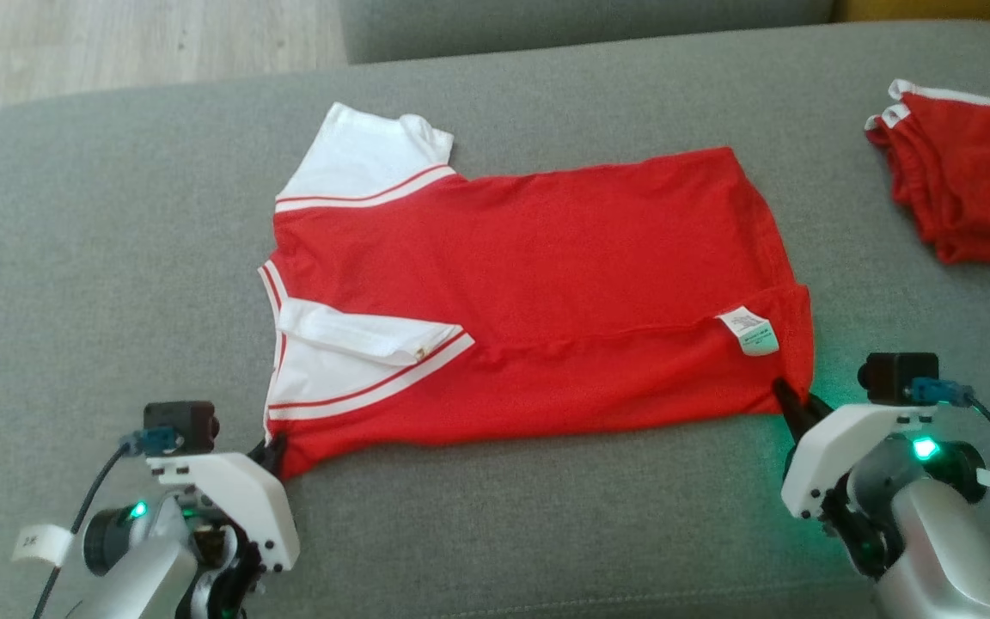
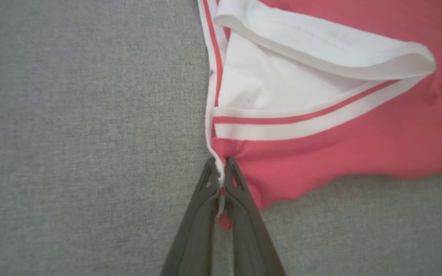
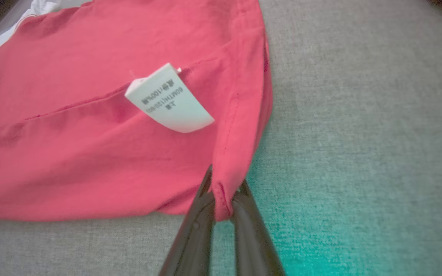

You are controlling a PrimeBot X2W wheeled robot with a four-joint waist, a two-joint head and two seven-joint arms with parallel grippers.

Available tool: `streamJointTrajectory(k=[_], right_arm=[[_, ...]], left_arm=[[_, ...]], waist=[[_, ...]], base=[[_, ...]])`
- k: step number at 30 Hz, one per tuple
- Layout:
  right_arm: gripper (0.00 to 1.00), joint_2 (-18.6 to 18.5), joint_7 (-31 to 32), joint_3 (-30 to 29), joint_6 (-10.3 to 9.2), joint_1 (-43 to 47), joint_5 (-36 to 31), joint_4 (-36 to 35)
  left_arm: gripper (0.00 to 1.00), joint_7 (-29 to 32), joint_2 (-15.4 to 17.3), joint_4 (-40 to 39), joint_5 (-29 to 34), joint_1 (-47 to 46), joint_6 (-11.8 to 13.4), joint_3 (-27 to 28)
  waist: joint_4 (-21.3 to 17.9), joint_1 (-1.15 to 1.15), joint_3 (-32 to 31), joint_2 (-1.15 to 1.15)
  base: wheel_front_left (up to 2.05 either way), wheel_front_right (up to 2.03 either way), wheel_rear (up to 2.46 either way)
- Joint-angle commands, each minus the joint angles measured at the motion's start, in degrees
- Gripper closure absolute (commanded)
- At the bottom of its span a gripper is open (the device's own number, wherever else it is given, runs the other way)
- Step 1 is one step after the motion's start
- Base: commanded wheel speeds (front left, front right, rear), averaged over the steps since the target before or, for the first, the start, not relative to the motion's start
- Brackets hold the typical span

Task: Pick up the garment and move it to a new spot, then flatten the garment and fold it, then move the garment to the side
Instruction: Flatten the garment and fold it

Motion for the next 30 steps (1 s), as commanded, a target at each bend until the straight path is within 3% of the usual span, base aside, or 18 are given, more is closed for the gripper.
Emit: streamJointTrajectory(k=[1,9,19,22,23,24,26,30], right_arm=[[1.00,-1.7,-1.2,1.5,-0.04,-1.7,0.4,-1.3],[1.00,-6.6,0.6,2.7,-0.04,1.0,1.2,-5.1],[1.00,-9.5,12.9,-0.1,-0.04,13.3,2.1,-15.4],[0.86,-8.7,16.3,-1.7,-0.04,16.3,1.6,-18.8],[0.55,-8.3,17.2,-2.3,-0.04,17.1,1.3,-19.8],[0.00,-7.9,17.8,-2.9,-0.04,17.7,0.9,-20.7],[0.00,-7.0,18.6,-3.6,-0.04,18.4,0.2,-22.1],[0.00,-5.5,18.5,-4.8,-0.04,18.6,-0.8,-25.0]], left_arm=[[1.00,-0.4,1.7,-0.9,-0.2,-1.4,0.2,2.2],[1.00,3.0,6.1,-7.8,0.1,1.6,1.6,1.8],[1.00,10.3,10.7,-20.2,-1.5,9.9,5.2,-0.3],[1.00,11.0,11.1,-22.5,-2.1,12.2,6.4,-0.5],[1.00,11.0,11.1,-22.8,-2.2,12.6,6.7,-0.5],[0.85,11.0,11.1,-22.9,-2.2,12.9,6.9,-0.6],[0.00,11.2,10.9,-22.7,-2.4,13.1,7.1,-0.8],[0.00,11.3,11.0,-22.7,-2.0,12.2,7.2,-0.7]], waist=[[0.1,0.00,-0.9,0.00],[0.5,0.00,-3.9,0.00],[0.7,0.00,-5.6,0.00],[0.5,0.00,-5.7,0.00],[0.5,0.00,-5.7,0.00],[0.5,0.00,-5.7,0.00],[0.5,0.00,-5.8,0.00],[0.4,0.00,-5.8,0.00]], base=[[0.00,0.00,0.00],[0.00,0.00,0.00],[0.00,0.00,0.00],[0.00,0.00,0.00],[0.00,0.00,0.00],[0.00,0.00,0.00],[0.00,0.00,0.00],[0.00,0.00,0.00]])
